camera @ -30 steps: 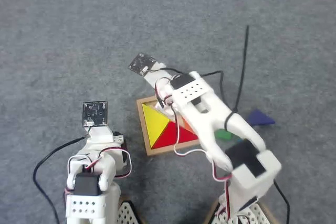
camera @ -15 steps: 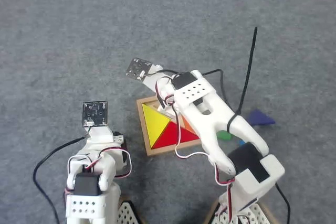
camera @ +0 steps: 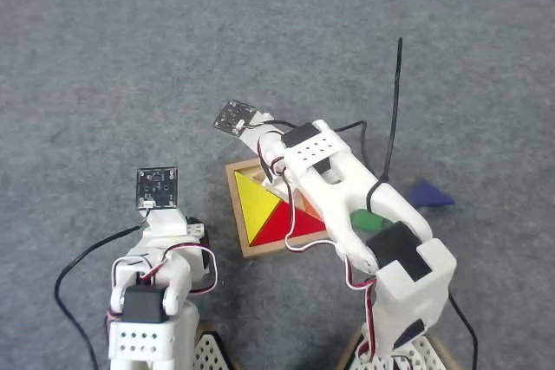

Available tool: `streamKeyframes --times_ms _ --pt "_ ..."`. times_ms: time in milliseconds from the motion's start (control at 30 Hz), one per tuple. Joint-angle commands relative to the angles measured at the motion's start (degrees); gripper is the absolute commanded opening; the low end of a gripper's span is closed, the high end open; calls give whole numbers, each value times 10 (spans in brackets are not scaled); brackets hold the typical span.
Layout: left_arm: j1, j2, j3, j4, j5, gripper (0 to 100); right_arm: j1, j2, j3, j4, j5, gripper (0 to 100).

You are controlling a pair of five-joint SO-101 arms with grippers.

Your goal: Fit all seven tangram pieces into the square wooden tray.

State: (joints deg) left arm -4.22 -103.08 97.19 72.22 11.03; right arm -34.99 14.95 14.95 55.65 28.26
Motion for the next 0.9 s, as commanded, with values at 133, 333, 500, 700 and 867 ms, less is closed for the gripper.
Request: streamKeyframes --times_ms 133,333,500,700,867 --pt "-4 -11 -7 1 -5 14 7 41 -22 -12 30 40" --pt "-4 -11 -7 1 -5 14 29 44 -58 -4 30 9" --pt "-4 -11 -7 1 -5 14 62 7 -75 25 75 8" --pt "-4 -11 -7 1 -5 14 63 -55 -76 47 143 8" --pt "-4 -11 -7 1 -5 14 65 -65 -76 46 145 8"
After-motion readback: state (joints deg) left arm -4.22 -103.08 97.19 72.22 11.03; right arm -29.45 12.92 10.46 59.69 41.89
